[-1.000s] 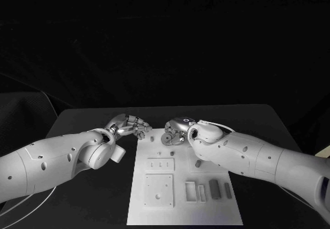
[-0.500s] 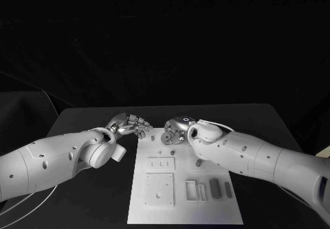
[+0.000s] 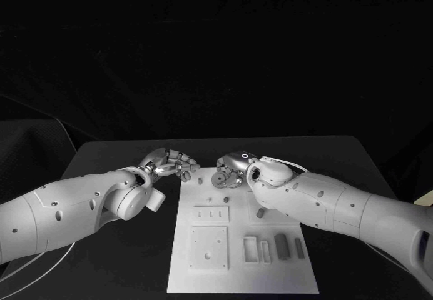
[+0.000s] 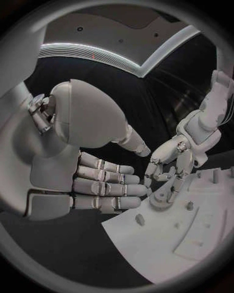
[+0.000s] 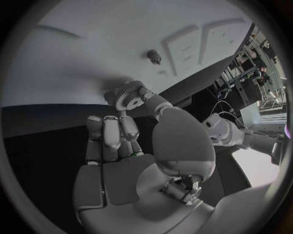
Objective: Assemble the parts on the task board
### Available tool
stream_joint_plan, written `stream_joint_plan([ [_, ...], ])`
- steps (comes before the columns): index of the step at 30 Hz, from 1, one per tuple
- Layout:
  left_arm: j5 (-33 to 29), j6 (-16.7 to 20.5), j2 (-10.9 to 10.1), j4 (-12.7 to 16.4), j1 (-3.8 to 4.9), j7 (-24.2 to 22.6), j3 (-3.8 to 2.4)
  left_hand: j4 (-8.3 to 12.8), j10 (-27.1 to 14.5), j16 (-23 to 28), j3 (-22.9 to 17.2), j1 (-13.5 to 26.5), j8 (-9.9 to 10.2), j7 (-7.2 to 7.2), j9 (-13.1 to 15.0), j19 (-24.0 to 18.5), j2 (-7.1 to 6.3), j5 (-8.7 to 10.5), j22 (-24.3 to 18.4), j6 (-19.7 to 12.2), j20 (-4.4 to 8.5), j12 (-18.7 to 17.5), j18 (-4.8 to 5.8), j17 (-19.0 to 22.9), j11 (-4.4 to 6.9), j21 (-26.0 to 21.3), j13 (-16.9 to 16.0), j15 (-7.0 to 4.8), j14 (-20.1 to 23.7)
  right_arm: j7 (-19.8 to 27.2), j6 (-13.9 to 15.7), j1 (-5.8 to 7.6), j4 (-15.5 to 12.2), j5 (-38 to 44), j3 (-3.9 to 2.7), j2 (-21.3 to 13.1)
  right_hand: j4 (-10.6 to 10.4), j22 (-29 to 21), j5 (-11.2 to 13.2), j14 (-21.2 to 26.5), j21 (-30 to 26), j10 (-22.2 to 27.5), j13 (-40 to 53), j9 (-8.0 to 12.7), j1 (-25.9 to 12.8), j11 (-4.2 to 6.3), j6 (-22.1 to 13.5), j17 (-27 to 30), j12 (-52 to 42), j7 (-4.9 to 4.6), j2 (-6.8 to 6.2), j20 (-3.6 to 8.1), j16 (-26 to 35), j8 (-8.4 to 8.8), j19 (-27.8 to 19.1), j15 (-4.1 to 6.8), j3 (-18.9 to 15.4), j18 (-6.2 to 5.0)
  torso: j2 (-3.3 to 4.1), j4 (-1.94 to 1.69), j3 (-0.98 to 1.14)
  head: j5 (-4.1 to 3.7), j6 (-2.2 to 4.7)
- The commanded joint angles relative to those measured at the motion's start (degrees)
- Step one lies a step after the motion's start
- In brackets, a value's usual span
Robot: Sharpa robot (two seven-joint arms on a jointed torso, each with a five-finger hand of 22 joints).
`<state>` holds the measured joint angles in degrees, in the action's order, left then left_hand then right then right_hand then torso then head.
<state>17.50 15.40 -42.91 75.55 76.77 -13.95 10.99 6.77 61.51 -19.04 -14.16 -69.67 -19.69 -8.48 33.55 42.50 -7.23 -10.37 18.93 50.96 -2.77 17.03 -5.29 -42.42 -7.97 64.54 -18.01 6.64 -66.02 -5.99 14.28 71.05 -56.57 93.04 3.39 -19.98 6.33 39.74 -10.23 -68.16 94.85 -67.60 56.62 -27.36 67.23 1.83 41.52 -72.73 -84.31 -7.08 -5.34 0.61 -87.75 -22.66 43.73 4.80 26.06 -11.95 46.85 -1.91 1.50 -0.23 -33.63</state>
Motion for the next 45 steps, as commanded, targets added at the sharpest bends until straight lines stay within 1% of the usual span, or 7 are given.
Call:
stream_joint_plan([
  [1, -0.05, 0.03, 0.08, 0.08, 0.06, -0.34, -0.06, -0.46, -0.24, 0.39, 0.02, -0.67, 0.30, -0.24, -0.09, -0.31, -0.07, -0.25, -0.09, -0.12, -0.03, 0.35, -0.82, -0.05, -0.06, -0.33, -0.06, -0.04, 0.51, -1.29, -0.20, -0.27, 0.61, 1.07, 0.18, -0.21, -0.08, 0.06, -0.33, 0.00, 6.31, 0.13, -0.10, -1.60, 0.18, 0.38, 6.41, 0.06, -0.22, -2.14, 0.67, -0.06, -0.35, -0.50, 0.24, 0.40, 0.25, -0.10, -0.01, 0.00, 0.01, -0.11, 0.04],
  [7, -0.05, 0.00, 0.06, 0.10, 0.06, -0.31, -0.06, -0.47, -0.24, 0.39, 0.02, -0.68, 0.30, -0.24, -0.09, -0.32, -0.08, -0.25, -0.09, -0.11, -0.03, 0.36, -0.82, -0.05, -0.06, -0.34, -0.06, -0.04, 0.51, -1.37, -0.39, -0.29, 0.73, 0.94, 0.18, -0.24, -0.10, 0.06, -0.33, -0.12, 6.32, 0.11, -0.10, -1.60, 0.17, 0.39, 6.44, -0.02, -0.22, -2.14, 0.65, -0.06, -0.41, -0.49, 0.26, 0.40, 0.29, -0.10, 0.02, -0.01, 0.00, -0.08, -0.03],
  [12, -0.05, -0.03, 0.01, 0.10, 0.06, -0.28, -0.06, -0.48, -0.24, 0.40, 0.02, -0.68, 0.30, -0.24, -0.09, -0.32, -0.08, -0.25, -0.10, -0.11, -0.03, 0.36, -0.81, -0.06, -0.06, -0.35, -0.06, -0.04, 0.52, -1.36, -0.51, -0.29, 0.84, 0.94, 0.18, -0.39, -0.11, 0.07, -0.33, -0.13, 6.33, 0.09, -0.11, -1.60, 0.17, 0.39, 6.47, 0.01, -0.23, -2.13, 0.65, -0.06, -0.42, -0.49, 0.27, 0.41, 0.32, -0.11, 0.00, -0.01, 0.01, -0.23, -0.07],
  [27, -0.05, 0.00, -0.10, 0.13, 0.06, -0.28, -0.06, -0.48, -0.24, 0.42, 0.02, -0.70, 0.30, -0.24, -0.10, -0.33, -0.09, -0.25, -0.10, -0.11, -0.04, 0.36, -0.81, -0.06, -0.06, -0.36, -0.07, -0.03, 0.53, -1.37, -0.43, -0.35, 1.01, 0.95, 0.18, -0.80, -0.13, 0.07, -0.35, -0.34, 6.35, 0.02, -0.13, -1.61, 0.18, 0.41, 6.57, -0.10, -0.24, -2.12, 0.68, -0.05, -0.52, -0.49, 0.31, 0.42, 0.44, -0.11, 0.02, 0.04, 0.04, -0.09, -0.23],
  [32, -0.05, -0.02, 0.02, 0.09, 0.06, -0.30, -0.06, -0.48, -0.24, 0.42, 0.02, -0.71, 0.30, -0.24, -0.10, -0.34, -0.09, -0.25, -0.10, -0.11, -0.04, 0.36, -0.81, -0.06, -0.06, -0.37, -0.07, -0.03, 0.54, -1.30, -0.59, -0.35, 1.04, 0.90, 0.18, -0.65, -0.14, 0.07, -0.35, -0.32, 6.36, 0.00, -0.14, -1.61, 0.19, 0.42, 6.61, -0.06, -0.25, -2.12, 0.68, -0.05, -0.51, -0.50, 0.33, 0.42, 0.47, -0.12, 0.01, -0.02, 0.04, -0.03, -0.19],
  [36, -0.05, -0.05, -0.01, 0.12, 0.06, -0.29, -0.06, -0.48, -0.24, 0.42, 0.02, -0.72, 0.30, -0.24, -0.10, -0.34, -0.09, -0.25, -0.10, -0.11, -0.04, 0.36, -0.81, -0.06, -0.06, -0.37, -0.07, -0.03, 0.54, -1.03, -0.98, -0.35, 0.82, 0.39, 0.18, -0.66, -0.14, 0.07, -0.35, -0.46, 6.37, -0.02, -0.15, -1.62, 0.19, 0.42, 6.64, -0.17, -0.25, -2.11, 0.69, -0.05, -0.58, -0.50, 0.34, 0.42, 0.50, -0.12, 0.00, -0.02, 0.00, -0.04, -0.21],
  [45, -0.04, -0.08, -0.06, 0.15, 0.06, -0.26, -0.06, -0.49, -0.24, 0.43, 0.01, -0.73, 0.30, -0.24, -0.10, -0.35, -0.10, -0.25, -0.10, -0.11, -0.04, 0.37, -0.81, -0.07, -0.06, -0.38, -0.07, -0.03, 0.55, -1.08, -1.56, -0.45, -0.31, 0.28, 0.19, -0.95, -0.16, 0.08, -0.36, -0.41, 6.38, -0.05, -0.16, -1.62, 0.21, 0.43, 6.71, -0.09, -0.25, -2.10, 0.71, -0.05, -0.55, -0.51, 0.36, 0.43, 0.58, -0.12, 0.00, 0.02, 0.02, -0.07, -0.31],
])
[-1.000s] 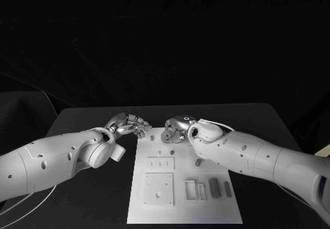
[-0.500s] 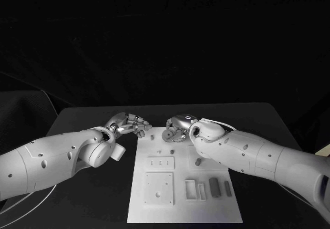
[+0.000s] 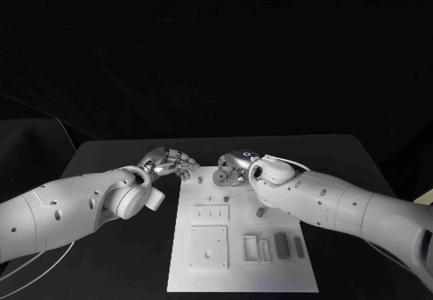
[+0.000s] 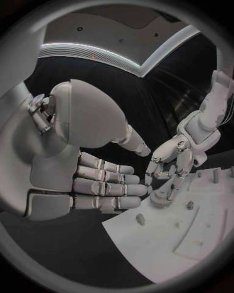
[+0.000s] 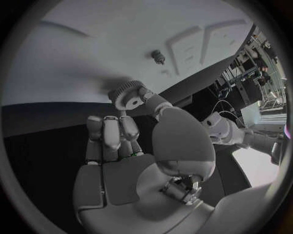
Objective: Assemble the parts on the task board
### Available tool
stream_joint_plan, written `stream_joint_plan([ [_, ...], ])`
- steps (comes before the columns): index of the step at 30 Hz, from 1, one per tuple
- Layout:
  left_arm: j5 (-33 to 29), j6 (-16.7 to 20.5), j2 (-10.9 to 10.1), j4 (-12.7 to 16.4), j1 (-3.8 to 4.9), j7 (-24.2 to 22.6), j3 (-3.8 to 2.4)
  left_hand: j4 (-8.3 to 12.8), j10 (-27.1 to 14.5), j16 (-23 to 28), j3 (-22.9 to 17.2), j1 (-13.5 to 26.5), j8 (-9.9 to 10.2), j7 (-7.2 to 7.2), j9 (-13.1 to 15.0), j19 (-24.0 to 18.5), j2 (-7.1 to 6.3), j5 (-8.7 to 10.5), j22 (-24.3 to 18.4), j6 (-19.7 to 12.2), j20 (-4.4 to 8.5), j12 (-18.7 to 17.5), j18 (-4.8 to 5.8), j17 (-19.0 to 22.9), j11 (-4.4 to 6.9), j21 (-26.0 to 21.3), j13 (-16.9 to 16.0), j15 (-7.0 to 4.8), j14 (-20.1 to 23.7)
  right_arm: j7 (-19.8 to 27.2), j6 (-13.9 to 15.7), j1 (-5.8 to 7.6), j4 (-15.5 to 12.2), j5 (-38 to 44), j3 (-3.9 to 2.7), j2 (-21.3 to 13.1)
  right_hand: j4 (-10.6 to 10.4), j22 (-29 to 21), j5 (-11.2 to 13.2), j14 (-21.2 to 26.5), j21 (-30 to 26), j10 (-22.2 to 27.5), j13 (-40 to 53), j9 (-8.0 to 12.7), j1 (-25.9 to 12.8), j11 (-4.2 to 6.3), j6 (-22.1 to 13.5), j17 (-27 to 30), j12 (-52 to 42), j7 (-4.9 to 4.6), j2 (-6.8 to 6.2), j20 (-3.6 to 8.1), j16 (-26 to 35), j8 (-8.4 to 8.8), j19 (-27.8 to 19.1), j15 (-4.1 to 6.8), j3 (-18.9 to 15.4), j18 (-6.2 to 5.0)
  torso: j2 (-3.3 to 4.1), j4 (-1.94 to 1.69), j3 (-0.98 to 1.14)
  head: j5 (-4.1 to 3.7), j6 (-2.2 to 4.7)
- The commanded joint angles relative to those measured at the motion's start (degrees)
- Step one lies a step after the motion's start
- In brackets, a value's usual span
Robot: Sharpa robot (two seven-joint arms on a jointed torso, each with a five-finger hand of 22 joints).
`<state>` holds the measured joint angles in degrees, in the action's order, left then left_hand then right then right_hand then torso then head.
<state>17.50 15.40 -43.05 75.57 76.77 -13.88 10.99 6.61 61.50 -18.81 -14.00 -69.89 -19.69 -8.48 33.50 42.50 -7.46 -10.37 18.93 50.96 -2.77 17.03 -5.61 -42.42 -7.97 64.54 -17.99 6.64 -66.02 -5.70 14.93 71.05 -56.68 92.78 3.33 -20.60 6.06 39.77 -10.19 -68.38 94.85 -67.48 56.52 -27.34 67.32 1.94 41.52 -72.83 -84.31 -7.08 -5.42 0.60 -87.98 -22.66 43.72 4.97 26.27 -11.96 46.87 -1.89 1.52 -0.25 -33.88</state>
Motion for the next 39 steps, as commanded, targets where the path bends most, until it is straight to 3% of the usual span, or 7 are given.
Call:
stream_joint_plan([
  [1, -0.04, -0.09, 0.08, 0.11, 0.06, -0.32, -0.06, -0.33, -0.24, 0.21, -0.14, -0.51, 0.30, -0.24, -0.05, -0.35, 0.13, -0.25, -0.10, -0.11, -0.04, 0.37, -0.48, -0.07, -0.06, -0.38, -0.08, -0.03, 0.55, -1.46, -2.33, -0.47, -0.47, 0.53, 0.26, -0.45, 0.11, 0.05, -0.40, -0.23, 6.38, -0.18, -0.06, -1.65, 0.12, 0.33, 6.73, -0.01, -0.26, -2.10, 0.80, -0.04, -0.34, -0.52, 0.37, 0.26, 0.38, -0.12, -0.02, -0.02, -0.01, -0.07, -0.09],
  [8, 0.02, 0.01, -0.09, 0.02, 0.06, -0.30, -0.06, -0.33, -0.24, 0.21, -0.14, -0.52, 0.30, -0.24, -0.05, -0.35, 0.13, -0.25, -0.10, -0.11, -0.04, 0.37, -0.48, -0.07, -0.06, -0.39, -0.08, -0.03, 0.55, -1.60, -2.46, -0.57, -1.45, 0.63, 0.50, -0.87, 0.09, 0.05, -0.40, -0.35, 6.39, -0.21, -0.08, -1.66, 0.12, 0.34, 6.79, -0.08, -0.26, -2.10, 0.82, -0.04, -0.39, -0.52, 0.39, 0.27, 0.44, -0.12, -0.01, 0.06, 0.05, -0.17, -0.02],
  [13, 0.04, -0.06, -0.06, -0.03, 0.06, -0.31, -0.06, -0.34, -0.24, 0.22, -0.14, -0.52, 0.30, -0.24, -0.06, -0.35, 0.13, -0.25, -0.10, -0.10, -0.04, 0.37, -0.48, -0.07, -0.06, -0.39, -0.08, -0.02, 0.55, -1.60, -2.47, -0.59, -1.55, 0.65, 0.54, -0.94, 0.09, 0.05, -0.40, -0.38, 6.40, -0.22, -0.08, -1.66, 0.12, 0.34, 6.83, -0.10, -0.27, -2.09, 0.82, -0.04, -0.41, -0.53, 0.40, 0.27, 0.46, -0.12, -0.01, -0.07, 0.01, -0.18, -0.09],
  [39, 0.07, -0.05, -0.21, -0.11, 0.06, -0.33, -0.06, -0.35, -0.25, 0.24, -0.15, -0.57, 0.30, -0.23, -0.06, -0.37, 0.12, -0.25, -0.09, -0.10, -0.05, 0.38, -0.48, -0.08, -0.06, -0.42, -0.08, -0.02, 0.57, -2.03, -2.05, -1.27, -3.15, 1.64, 0.69, -1.76, 0.07, 0.06, -0.39, -0.61, 6.44, -0.31, -0.11, -1.68, 0.14, 0.37, 7.04, -0.19, -0.28, -2.07, 0.82, -0.03, -0.52, -0.56, 0.46, 0.29, 0.62, -0.14, -0.01, -0.05, -0.03, -0.03, -0.23],
])
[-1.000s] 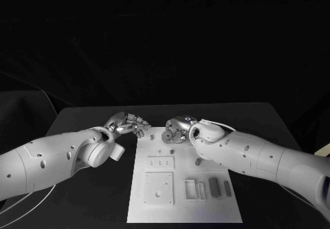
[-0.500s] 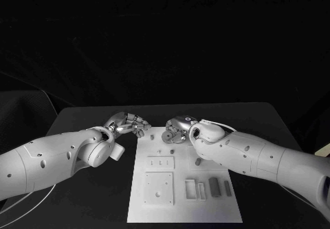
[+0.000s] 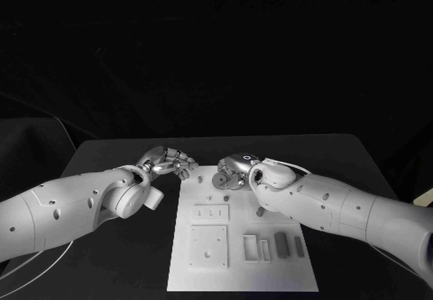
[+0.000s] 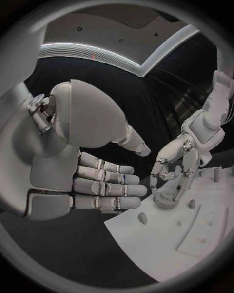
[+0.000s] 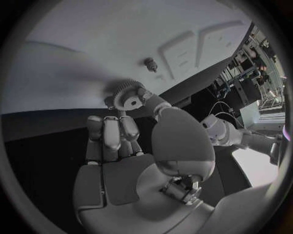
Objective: Assemble the parts on the task board
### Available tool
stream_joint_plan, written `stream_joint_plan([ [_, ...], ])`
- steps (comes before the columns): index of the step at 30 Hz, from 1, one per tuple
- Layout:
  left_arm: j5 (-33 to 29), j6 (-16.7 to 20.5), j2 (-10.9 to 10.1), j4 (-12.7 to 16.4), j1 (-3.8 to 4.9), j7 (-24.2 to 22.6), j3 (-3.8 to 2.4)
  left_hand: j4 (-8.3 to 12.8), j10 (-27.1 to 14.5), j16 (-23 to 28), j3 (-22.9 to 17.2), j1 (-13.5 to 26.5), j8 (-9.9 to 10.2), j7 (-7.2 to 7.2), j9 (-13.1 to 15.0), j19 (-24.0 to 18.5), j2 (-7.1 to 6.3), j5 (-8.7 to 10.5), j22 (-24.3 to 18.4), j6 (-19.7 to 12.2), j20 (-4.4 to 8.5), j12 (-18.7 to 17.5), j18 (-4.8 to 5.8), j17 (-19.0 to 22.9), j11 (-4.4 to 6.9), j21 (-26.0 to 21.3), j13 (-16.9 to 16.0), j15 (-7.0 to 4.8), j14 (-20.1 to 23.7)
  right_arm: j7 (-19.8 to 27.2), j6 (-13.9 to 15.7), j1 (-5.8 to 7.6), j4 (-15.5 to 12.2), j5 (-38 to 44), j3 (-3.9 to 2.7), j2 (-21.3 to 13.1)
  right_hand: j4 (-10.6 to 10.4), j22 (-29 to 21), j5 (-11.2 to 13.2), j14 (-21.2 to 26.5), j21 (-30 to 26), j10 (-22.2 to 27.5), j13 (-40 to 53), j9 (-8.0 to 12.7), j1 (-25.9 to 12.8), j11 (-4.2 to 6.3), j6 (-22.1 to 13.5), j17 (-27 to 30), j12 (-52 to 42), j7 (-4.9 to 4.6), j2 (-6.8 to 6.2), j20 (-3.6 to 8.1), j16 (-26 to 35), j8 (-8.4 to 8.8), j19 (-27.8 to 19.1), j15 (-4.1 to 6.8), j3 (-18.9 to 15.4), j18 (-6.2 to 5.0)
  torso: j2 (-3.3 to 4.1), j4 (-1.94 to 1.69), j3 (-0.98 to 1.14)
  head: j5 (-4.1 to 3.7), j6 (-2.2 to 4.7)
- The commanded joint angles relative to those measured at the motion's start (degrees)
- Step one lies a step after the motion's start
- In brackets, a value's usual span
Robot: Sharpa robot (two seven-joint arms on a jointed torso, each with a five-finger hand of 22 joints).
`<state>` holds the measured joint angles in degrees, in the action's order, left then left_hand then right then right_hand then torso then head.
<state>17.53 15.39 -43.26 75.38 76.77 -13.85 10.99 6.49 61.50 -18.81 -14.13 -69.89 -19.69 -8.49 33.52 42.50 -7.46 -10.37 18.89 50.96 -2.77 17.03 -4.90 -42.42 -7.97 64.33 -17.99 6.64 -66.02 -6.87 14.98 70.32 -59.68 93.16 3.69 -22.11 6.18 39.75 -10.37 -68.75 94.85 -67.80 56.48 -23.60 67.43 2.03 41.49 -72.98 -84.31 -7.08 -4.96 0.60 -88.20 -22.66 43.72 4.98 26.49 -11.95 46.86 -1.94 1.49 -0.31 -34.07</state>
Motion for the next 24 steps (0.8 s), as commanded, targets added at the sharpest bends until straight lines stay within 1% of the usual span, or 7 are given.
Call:
stream_joint_plan([
  [1, 0.04, -0.06, -0.01, 0.08, 0.05, -0.36, -0.06, -0.22, -0.25, 0.24, -0.03, -0.57, 0.31, -0.23, -0.07, -0.37, 0.12, -0.25, -0.05, -0.10, -0.05, 0.38, -1.18, -0.08, -0.06, -0.21, -0.09, -0.02, 0.57, -0.86, -2.10, -0.55, -0.16, 1.27, 0.33, -0.27, -0.04, 0.09, -0.21, -0.26, 6.44, 0.01, -0.07, -5.42, 0.02, 0.27, 7.07, -0.05, -0.29, -2.07, 0.36, -0.03, -0.31, -0.57, 0.47, 0.27, 0.40, -0.14, 0.00, 0.00, 0.00, 0.03, -0.04],
  [7, 0.04, -0.10, -0.02, 0.13, 0.05, -0.36, -0.06, -0.22, -0.25, 0.25, -0.03, -0.58, 0.31, -0.23, -0.08, -0.37, 0.12, -0.25, -0.05, -0.10, -0.05, 0.38, -1.18, -0.08, -0.06, -0.21, -0.09, -0.02, 0.57, -0.94, -1.93, -0.58, 0.16, 1.30, 0.33, -0.27, -0.04, 0.09, -0.21, -0.34, 6.45, -0.01, -0.08, -5.43, 0.03, 0.28, 7.12, -0.10, -0.29, -2.06, 0.34, -0.03, -0.35, -0.58, 0.48, 0.28, 0.44, -0.14, 0.02, 0.07, 0.03, 0.11, -0.05],
  [13, 0.05, -0.04, 0.00, 0.10, 0.05, -0.38, -0.06, -0.23, -0.25, 0.25, -0.03, -0.58, 0.31, -0.23, -0.08, -0.38, 0.12, -0.25, -0.05, -0.10, -0.05, 0.38, -1.18, -0.08, -0.06, -0.22, -0.09, -0.02, 0.57, -0.86, -1.99, -0.58, 0.22, 1.34, 0.34, -0.06, -0.04, 0.09, -0.21, -0.29, 6.46, -0.03, -0.08, -5.43, 0.03, 0.28, 7.16, -0.04, -0.29, -2.06, 0.32, -0.03, -0.32, -0.58, 0.49, 0.28, 0.46, -0.15, 0.01, 0.00, 0.03, 0.01, -0.05],
  [16, 0.05, -0.09, 0.05, 0.10, 0.05, -0.37, -0.06, -0.23, -0.25, 0.25, -0.03, -0.59, 0.31, -0.23, -0.08, -0.38, 0.12, -0.25, -0.05, -0.10, -0.05, 0.38, -1.18, -0.09, -0.06, -0.22, -0.09, -0.02, 0.57, -0.84, -1.62, -0.59, 0.31, 1.34, 0.36, 0.22, -0.03, 0.09, -0.21, -0.28, 6.46, -0.04, -0.09, -5.43, 0.03, 0.28, 7.19, -0.01, -0.30, -2.06, 0.30, -0.03, -0.32, -0.58, 0.50, 0.28, 0.48, -0.15, 0.00, 0.03, 0.03, 0.02, -0.07],
  [21, 0.05, -0.11, 0.15, 0.01, 0.05, -0.38, -0.06, -0.23, -0.25, 0.26, -0.03, -0.59, 0.31, -0.23, -0.08, -0.38, 0.12, -0.25, -0.05, -0.10, -0.05, 0.38, -1.18, -0.09, -0.06, -0.22, -0.09, -0.02, 0.58, -0.92, -0.55, -0.59, 0.57, 1.44, 0.36, 0.52, -0.03, 0.10, -0.20, -0.28, 6.47, -0.05, -0.09, -5.44, 0.03, 0.29, 7.22, 0.01, -0.30, -2.06, 0.27, -0.03, -0.32, -0.59, 0.51, 0.29, 0.50, -0.15, 0.00, -0.03, 0.02, 0.01, 0.00],
  [24, 0.05, -0.10, 0.15, -0.01, 0.05, -0.39, -0.06, -0.23, -0.25, 0.26, -0.03, -0.60, 0.31, -0.23, -0.08, -0.38, 0.12, -0.25, -0.05, -0.10, -0.05, 0.38, -1.18, -0.09, -0.06, -0.23, -0.09, -0.02, 0.58, -0.98, -0.38, -0.59, 0.66, 1.45, 0.36, 0.62, -0.02, 0.10, -0.20, -0.41, 6.47, -0.06, -0.10, -5.44, 0.03, 0.29, 7.24, -0.10, -0.30, -2.05, 0.25, -0.03, -0.38, -0.59, 0.51, 0.29, 0.51, -0.15, 0.00, -0.06, -0.02, -0.02, 0.04],
])
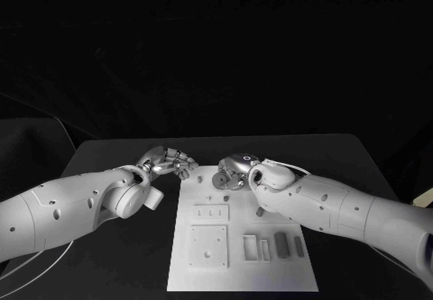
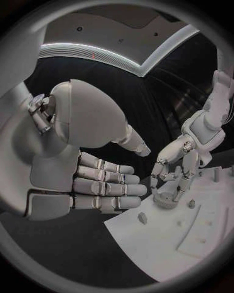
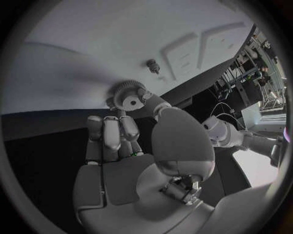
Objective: Assemble the parts on the task board
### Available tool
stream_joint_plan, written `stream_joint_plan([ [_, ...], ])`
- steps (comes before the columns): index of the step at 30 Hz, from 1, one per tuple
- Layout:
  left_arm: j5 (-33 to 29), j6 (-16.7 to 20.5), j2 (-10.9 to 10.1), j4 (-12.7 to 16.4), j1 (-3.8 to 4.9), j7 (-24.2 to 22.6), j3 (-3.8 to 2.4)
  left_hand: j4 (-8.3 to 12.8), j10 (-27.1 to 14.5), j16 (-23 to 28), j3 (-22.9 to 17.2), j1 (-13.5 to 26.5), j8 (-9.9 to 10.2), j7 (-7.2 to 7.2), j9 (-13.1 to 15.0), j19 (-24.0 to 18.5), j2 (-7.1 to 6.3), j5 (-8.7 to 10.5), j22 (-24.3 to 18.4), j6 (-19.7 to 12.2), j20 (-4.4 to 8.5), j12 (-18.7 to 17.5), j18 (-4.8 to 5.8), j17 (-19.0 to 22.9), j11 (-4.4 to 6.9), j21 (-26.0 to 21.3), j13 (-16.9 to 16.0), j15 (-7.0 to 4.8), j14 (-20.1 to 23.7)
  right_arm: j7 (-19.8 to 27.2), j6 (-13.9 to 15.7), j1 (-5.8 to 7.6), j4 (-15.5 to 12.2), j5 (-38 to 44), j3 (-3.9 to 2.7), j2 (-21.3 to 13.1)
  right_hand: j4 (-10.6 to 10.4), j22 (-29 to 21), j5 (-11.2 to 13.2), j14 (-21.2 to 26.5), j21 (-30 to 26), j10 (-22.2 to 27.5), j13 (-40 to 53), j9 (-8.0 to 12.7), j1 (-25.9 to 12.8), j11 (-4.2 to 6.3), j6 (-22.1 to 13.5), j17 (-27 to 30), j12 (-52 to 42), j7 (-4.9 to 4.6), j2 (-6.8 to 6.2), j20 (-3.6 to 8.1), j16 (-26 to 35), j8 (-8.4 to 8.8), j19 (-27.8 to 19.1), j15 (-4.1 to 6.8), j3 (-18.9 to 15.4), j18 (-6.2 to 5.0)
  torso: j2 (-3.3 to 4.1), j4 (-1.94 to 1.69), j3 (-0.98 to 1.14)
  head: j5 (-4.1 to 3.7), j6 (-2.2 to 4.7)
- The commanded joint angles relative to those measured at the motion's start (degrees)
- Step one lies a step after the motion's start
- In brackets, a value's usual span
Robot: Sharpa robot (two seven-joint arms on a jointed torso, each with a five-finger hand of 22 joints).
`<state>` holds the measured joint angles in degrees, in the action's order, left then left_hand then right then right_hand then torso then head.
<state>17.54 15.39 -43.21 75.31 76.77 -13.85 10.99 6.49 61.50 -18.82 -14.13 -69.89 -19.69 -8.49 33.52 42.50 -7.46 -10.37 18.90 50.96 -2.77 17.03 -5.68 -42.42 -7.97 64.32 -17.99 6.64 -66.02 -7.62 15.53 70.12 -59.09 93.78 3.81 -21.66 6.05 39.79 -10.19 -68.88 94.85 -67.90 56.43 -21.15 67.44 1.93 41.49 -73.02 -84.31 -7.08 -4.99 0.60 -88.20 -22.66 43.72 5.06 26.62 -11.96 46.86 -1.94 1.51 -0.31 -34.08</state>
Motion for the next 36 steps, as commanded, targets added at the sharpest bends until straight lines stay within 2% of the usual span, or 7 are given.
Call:
stream_joint_plan([
  [1, 0.05, -0.09, 0.10, 0.06, 0.06, -0.39, -0.06, -0.24, -0.25, 0.26, -0.03, -0.60, 0.31, -0.23, -0.08, -0.38, 0.12, -0.25, -0.06, -0.10, -0.05, 0.38, -0.41, -0.09, -0.06, -0.23, -0.09, -0.01, 0.58, -0.24, -0.86, -0.39, 0.04, 0.84, 0.24, 0.19, 0.12, 0.05, -0.39, -0.31, 6.48, 0.03, -0.05, -7.88, 0.02, 0.40, 7.25, -0.09, -0.30, -2.05, 0.27, -0.02, -0.41, -0.59, 0.52, 0.21, 0.39, -0.15, 0.01, -0.05, -0.06, 0.00, 0.05],
  [16, 0.05, -0.12, 0.04, 0.08, 0.06, -0.31, -0.06, -0.25, -0.26, 0.27, -0.03, -0.61, 0.31, -0.23, -0.09, -0.39, 0.12, -0.25, -0.06, -0.10, -0.06, 0.38, -0.40, -0.10, -0.07, -0.24, -0.09, -0.01, 0.59, -0.47, -1.08, -0.38, -0.40, 0.96, 0.24, 0.33, 0.13, 0.06, -0.38, -0.12, 6.50, -0.02, -0.07, -7.89, 0.02, 0.41, 7.34, 0.15, -0.31, -2.05, 0.18, -0.02, -0.31, -0.59, 0.55, 0.22, 0.45, -0.16, 0.02, -0.01, -0.09, 0.08, -0.06],
  [21, 0.05, -0.13, 0.03, 0.05, 0.06, -0.29, -0.06, -0.25, -0.26, 0.28, -0.03, -0.61, 0.31, -0.23, -0.09, -0.40, 0.12, -0.25, -0.06, -0.10, -0.06, 0.38, -0.40, -0.10, -0.07, -0.25, -0.09, -0.01, 0.59, -0.91, -0.02, -0.38, -0.16, 1.30, 0.24, 0.38, 0.15, 0.06, -0.36, 0.06, 6.51, -0.04, -0.09, -7.88, -0.01, 0.42, 7.34, 0.35, -0.31, -2.05, 0.05, -0.02, -0.22, -0.55, 0.56, 0.22, 0.46, -0.16, 0.00, 0.00, -0.03, 0.11, -0.04],
  [36, 0.05, -0.19, 0.13, -0.07, 0.06, -0.26, -0.06, -0.26, -0.27, 0.29, -0.03, -0.62, 0.32, -0.23, -0.09, -0.41, 0.11, -0.25, -0.06, -0.10, -0.06, 0.38, -0.40, -0.10, -0.07, -0.26, -0.09, 0.00, 0.60, -0.85, 0.49, -0.38, -0.05, 1.61, 0.24, 0.52, 0.21, 0.07, -0.36, 0.12, 6.53, -0.08, -0.12, -7.85, 0.01, 0.43, 7.28, 0.46, -0.30, -2.04, -0.15, -0.02, -0.19, -0.45, 0.58, 0.23, 0.53, -0.17, 0.01, 0.02, 0.03, 0.14, -0.08],
])
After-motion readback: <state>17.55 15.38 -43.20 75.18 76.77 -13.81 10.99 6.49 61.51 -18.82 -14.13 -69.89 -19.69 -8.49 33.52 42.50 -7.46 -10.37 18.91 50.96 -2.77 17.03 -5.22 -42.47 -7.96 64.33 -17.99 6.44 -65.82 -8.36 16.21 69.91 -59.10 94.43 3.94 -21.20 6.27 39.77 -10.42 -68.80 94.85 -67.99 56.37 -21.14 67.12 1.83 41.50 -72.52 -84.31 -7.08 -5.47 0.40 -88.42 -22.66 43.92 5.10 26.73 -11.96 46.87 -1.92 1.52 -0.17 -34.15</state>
